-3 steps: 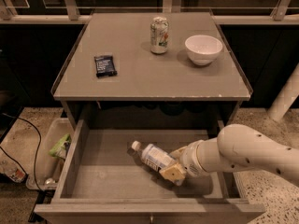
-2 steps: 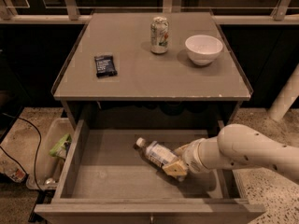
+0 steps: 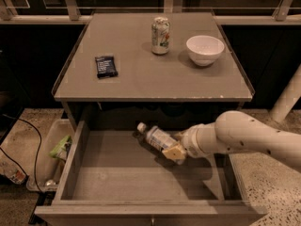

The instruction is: Place blue plastic bottle into top drawer

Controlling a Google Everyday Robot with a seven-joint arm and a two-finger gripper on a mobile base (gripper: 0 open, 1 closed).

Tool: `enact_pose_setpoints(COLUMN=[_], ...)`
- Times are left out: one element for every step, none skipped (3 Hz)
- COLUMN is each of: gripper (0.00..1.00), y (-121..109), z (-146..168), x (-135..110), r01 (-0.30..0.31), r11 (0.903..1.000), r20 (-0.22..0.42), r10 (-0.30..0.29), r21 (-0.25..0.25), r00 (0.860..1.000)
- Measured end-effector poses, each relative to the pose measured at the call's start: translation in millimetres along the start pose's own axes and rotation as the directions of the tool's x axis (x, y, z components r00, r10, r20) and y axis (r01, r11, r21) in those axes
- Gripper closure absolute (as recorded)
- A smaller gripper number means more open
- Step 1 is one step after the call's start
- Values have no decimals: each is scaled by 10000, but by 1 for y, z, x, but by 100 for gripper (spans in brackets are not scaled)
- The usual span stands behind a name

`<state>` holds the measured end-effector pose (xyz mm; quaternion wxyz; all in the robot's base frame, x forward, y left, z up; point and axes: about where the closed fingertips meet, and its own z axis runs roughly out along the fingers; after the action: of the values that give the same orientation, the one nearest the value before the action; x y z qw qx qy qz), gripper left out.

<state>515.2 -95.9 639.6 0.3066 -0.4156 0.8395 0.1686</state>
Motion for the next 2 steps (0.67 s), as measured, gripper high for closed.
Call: enact_pose_setpoints(gripper=[84,60], y=[-2,-2], z=[0,0], x=[-3,-3], r01=[38,38], r11=[10000,10000], r20=[29,29], r10=[-38,-39], r21=[28,28], r00=[10000,10000])
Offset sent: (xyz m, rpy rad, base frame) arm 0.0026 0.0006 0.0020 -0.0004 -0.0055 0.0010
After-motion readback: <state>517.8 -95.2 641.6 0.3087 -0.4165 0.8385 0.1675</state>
